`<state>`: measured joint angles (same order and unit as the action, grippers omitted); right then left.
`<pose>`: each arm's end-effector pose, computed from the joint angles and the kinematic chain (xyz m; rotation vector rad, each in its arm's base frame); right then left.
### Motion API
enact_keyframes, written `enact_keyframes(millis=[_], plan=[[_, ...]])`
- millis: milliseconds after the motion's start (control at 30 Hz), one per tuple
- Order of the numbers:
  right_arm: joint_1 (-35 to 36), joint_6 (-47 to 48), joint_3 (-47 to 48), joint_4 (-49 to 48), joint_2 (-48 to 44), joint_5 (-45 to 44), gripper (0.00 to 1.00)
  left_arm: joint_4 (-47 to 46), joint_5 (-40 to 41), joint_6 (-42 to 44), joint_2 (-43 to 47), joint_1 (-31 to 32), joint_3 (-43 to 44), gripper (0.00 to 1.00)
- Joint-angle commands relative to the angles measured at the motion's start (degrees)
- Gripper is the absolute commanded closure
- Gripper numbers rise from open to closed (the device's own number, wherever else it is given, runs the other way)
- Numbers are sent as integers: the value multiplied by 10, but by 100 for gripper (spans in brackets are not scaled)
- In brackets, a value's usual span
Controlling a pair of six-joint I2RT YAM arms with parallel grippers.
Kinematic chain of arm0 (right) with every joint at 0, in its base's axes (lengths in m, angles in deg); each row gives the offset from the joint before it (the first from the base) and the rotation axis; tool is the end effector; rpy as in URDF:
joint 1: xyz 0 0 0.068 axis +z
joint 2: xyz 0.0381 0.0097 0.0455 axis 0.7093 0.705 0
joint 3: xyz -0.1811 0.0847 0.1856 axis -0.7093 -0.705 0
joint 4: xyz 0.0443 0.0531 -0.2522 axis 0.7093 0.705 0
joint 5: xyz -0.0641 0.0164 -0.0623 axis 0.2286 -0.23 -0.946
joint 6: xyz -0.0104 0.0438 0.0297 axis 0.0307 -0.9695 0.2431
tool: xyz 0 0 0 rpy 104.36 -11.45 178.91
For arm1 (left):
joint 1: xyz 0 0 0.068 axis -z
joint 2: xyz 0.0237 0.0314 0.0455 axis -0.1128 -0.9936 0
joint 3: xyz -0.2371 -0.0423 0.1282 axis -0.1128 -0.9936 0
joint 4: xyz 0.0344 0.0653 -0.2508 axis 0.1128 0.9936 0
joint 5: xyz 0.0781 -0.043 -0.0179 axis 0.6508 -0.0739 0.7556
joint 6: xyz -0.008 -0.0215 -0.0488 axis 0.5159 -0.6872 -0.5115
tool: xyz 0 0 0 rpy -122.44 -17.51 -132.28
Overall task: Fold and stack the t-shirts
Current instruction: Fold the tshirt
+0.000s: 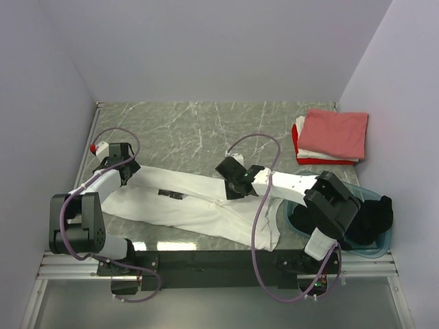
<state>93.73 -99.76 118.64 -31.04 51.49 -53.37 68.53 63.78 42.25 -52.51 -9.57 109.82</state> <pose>0.2224 0.2408 0.1753 -0.2608 2.6320 0.2147 0.2708 0.0297 0.1779 -1.0372 2.1432 0.2457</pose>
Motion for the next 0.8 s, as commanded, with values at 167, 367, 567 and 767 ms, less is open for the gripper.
enact_keyframes(millis=[167,367,567,767], plan=[[65,-61,4,56,-38,-57,100,-19,-1,7,21,-2,-6,10],[111,-109,13,105,-33,-96,100,-26,-6,9,27,-2,-9,10],[162,-142,19,133,-36,-105,75,-30,-10,10,30,-2,-11,10],[211,-165,48,168,-37,-108,43,-32,-11,11,28,-2,-11,10]])
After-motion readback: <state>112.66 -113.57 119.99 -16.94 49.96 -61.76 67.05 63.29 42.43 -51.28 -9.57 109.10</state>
